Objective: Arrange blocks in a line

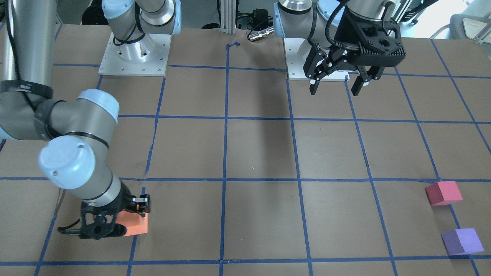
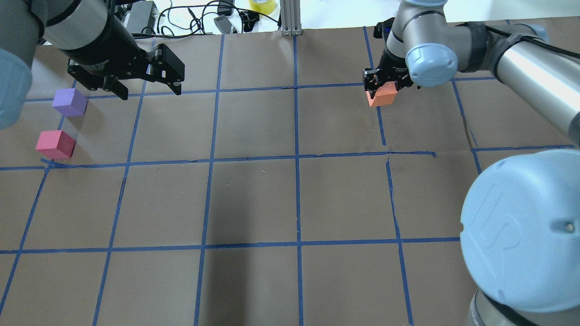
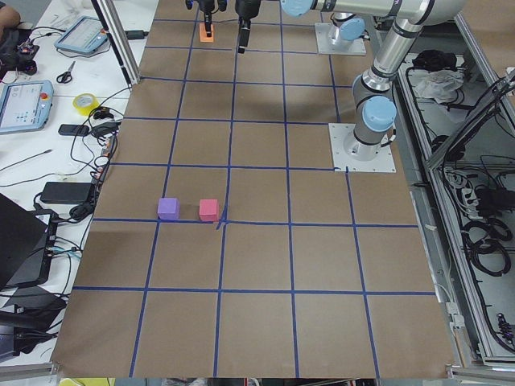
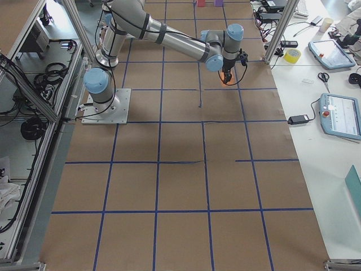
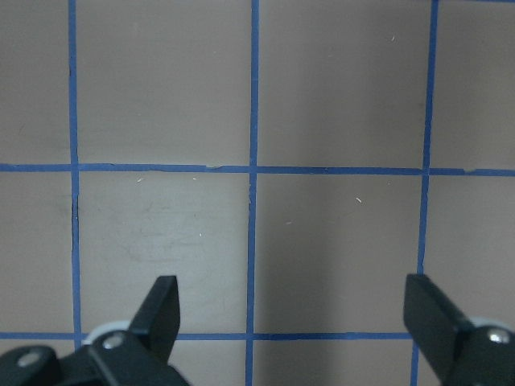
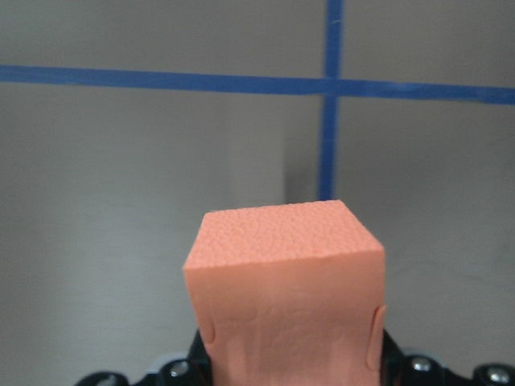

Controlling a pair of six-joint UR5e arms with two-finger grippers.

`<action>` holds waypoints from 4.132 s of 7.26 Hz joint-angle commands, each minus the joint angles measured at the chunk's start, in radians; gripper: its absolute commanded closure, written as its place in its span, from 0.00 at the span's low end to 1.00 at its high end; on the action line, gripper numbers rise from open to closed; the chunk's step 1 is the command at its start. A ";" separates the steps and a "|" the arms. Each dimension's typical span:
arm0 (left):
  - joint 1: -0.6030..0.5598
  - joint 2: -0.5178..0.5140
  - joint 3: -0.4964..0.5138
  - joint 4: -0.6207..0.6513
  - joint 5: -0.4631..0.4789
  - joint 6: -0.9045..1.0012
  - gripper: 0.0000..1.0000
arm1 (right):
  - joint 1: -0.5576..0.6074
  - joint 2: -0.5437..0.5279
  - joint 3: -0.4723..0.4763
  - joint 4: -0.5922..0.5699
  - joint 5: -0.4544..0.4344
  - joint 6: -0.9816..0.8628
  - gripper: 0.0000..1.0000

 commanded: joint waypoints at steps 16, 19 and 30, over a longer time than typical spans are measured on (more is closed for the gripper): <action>0.011 0.005 0.008 -0.011 0.006 0.000 0.00 | 0.338 0.140 -0.099 -0.027 -0.043 0.425 0.00; 0.008 0.005 0.013 -0.011 0.003 -0.001 0.00 | 0.207 0.016 -0.118 0.190 0.016 0.348 0.00; 0.009 0.001 0.014 -0.011 0.011 -0.006 0.00 | -0.048 -0.618 -0.038 0.641 -0.062 0.080 0.00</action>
